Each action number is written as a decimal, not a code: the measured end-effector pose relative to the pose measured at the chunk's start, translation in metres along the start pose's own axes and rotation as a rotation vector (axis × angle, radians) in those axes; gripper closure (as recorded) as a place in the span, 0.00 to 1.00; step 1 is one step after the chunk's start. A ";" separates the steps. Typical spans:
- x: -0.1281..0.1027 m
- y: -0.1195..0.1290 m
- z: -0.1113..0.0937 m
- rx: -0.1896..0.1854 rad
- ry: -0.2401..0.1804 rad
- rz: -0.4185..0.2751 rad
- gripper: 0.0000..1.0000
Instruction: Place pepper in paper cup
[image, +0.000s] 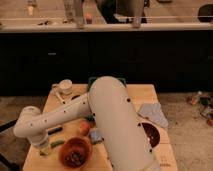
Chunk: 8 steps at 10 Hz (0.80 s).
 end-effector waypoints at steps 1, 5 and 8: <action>0.001 0.000 0.000 0.000 0.001 0.001 1.00; -0.025 -0.014 -0.022 0.059 0.034 -0.086 1.00; -0.032 -0.021 -0.039 0.126 -0.013 -0.122 1.00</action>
